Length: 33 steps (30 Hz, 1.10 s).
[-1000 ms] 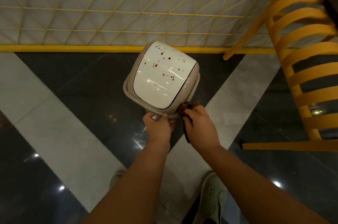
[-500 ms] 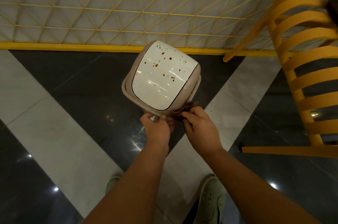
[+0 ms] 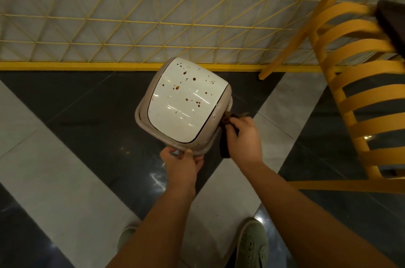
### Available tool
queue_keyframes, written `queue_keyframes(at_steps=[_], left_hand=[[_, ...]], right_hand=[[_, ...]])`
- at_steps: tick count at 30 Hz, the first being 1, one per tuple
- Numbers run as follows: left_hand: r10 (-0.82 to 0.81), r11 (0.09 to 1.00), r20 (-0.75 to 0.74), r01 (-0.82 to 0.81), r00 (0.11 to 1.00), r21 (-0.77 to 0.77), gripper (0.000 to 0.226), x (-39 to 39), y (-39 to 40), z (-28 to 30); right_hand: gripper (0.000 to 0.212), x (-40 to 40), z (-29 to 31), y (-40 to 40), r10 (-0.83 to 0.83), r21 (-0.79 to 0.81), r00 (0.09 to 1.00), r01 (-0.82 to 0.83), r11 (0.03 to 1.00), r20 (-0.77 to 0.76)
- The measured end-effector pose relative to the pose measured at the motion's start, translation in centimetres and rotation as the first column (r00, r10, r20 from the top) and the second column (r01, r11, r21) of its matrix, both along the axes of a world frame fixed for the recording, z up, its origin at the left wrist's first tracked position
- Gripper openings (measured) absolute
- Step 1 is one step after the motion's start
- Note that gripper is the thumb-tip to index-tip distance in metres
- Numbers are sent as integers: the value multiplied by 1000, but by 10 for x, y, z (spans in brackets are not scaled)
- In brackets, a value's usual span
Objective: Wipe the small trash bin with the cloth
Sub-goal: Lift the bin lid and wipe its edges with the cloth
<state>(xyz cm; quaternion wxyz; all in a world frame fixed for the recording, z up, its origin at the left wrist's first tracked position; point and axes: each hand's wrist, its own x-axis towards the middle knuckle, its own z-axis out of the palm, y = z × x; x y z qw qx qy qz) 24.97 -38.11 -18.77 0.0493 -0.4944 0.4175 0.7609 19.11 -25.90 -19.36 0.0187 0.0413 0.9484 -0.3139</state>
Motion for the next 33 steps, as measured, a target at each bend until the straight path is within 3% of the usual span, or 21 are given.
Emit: queue_keyframes(at_steps=[5, 12, 16, 19, 22, 25, 30, 33], left_hand=[[10, 1000, -12, -10, 1000, 2, 45, 0, 2, -2], [23, 999, -47, -24, 999, -24, 48, 1, 5, -3], [0, 999, -39, -1, 999, -38, 42, 3, 5, -1], [-13, 999, -30, 12, 999, -31, 38, 4, 5, 2], [-14, 999, -28, 12, 1000, -41, 39, 3, 5, 2], [-7, 999, -44, 5, 999, -41, 39, 0, 6, 1], [-56, 994, -14, 54, 998, -99, 42, 1, 5, -7], [-23, 999, -51, 21, 998, -37, 49, -1, 2, -4]], right_hand=[[29, -32, 2, -2, -131, -47, 990, 134, 990, 59], [22, 48, -3, -4, 167, -84, 984, -162, 983, 62], [20, 24, -7, -7, -13, -210, 991, 41, 977, 136], [23, -23, 0, -4, -208, -291, 957, 262, 920, 204], [29, -34, 10, -16, -287, -387, 942, 333, 860, 171], [27, 10, 8, -27, -209, -402, 978, 189, 896, -7], [20, 50, -7, -10, 242, -190, 944, -287, 939, -225], [22, 27, 6, -11, 267, -122, 918, -313, 942, -293]])
